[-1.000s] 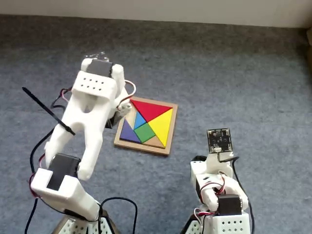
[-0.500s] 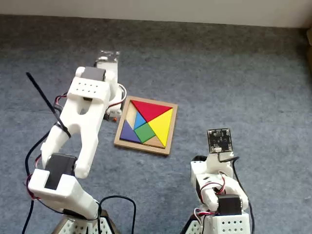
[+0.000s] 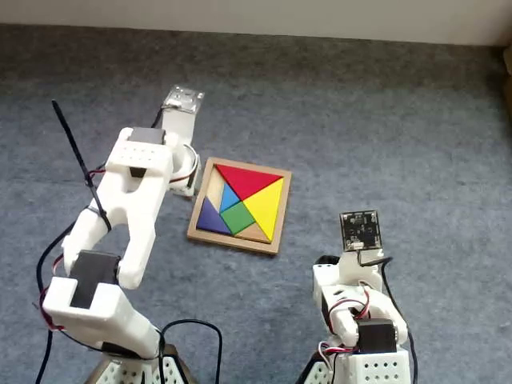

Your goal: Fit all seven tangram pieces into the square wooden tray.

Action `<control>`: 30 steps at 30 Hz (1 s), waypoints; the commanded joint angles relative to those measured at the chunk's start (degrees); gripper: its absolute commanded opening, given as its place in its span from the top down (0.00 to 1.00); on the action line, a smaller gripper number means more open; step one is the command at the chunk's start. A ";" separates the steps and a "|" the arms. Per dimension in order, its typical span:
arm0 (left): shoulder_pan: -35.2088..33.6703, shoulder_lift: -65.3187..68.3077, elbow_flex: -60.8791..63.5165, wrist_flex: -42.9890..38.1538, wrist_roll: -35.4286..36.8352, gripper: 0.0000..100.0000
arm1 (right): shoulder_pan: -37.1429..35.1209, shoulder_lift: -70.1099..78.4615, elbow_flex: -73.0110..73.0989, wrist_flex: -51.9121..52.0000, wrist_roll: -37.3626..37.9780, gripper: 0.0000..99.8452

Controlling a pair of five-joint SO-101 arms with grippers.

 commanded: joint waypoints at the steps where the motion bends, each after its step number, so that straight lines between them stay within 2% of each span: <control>1: -1.27 3.56 -2.42 -3.08 0.79 0.82 | 0.57 -0.66 6.11 0.13 -0.09 0.97; 5: -3.47 11.38 -10.33 -1.58 4.66 0.82 | 0.57 -0.66 6.11 0.13 -0.09 0.97; 12: -6.81 22.81 -28.00 10.73 10.37 0.81 | 0.57 -0.66 6.11 0.13 0.00 0.97; 21: -6.99 28.53 -44.35 23.74 11.08 0.81 | 0.57 -0.66 6.11 0.13 0.00 0.97; 25: -6.99 29.05 -49.80 25.85 16.88 0.81 | 0.57 -0.66 6.11 0.13 0.00 0.97; 30: -6.99 30.20 -48.40 25.58 20.84 0.75 | 0.57 -0.66 6.11 0.13 0.00 0.97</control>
